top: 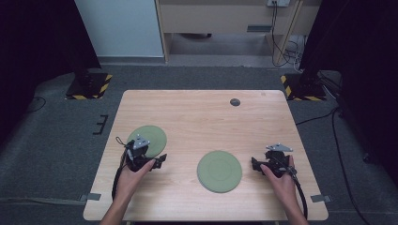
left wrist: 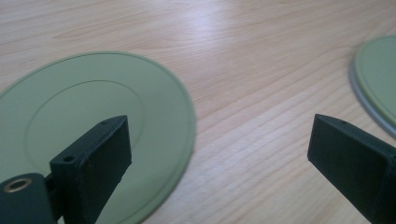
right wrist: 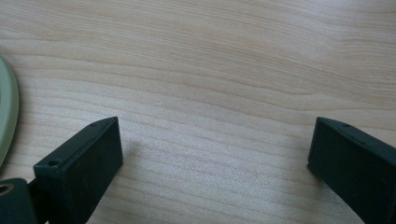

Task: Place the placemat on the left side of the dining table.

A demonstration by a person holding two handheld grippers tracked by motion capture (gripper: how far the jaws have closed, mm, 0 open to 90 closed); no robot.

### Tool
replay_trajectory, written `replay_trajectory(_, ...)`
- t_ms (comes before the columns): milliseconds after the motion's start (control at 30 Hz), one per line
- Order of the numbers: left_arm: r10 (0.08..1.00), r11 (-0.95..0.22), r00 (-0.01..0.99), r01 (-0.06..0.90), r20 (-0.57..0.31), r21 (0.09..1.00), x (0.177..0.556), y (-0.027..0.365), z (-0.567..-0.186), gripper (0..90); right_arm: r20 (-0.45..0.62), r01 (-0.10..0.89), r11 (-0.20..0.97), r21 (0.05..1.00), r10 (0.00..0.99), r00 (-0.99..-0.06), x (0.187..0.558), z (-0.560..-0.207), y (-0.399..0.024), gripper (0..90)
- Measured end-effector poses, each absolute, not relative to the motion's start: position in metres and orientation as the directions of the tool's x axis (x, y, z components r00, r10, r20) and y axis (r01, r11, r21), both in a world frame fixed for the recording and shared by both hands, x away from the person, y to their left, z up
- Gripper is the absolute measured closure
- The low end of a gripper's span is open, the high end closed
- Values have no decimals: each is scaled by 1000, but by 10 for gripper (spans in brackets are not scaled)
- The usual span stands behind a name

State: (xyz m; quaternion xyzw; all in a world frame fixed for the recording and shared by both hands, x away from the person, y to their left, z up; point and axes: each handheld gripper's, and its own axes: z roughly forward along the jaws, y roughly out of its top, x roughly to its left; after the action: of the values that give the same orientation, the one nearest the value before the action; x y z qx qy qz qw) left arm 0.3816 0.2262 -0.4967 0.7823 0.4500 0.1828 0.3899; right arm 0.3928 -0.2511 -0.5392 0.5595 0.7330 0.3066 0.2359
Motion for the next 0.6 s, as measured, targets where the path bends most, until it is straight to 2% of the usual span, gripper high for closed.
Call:
replay_trajectory(267,813,-330,579,548,-65,768,369,200,-508,54,-3,675,187,713,964,-265,393,-539,-251,30)
replay_trajectory(600,754,-418,656,507,-23,754,351,164,-517,52,-2,676,187,713,964,-265,393,-539,-251,30)
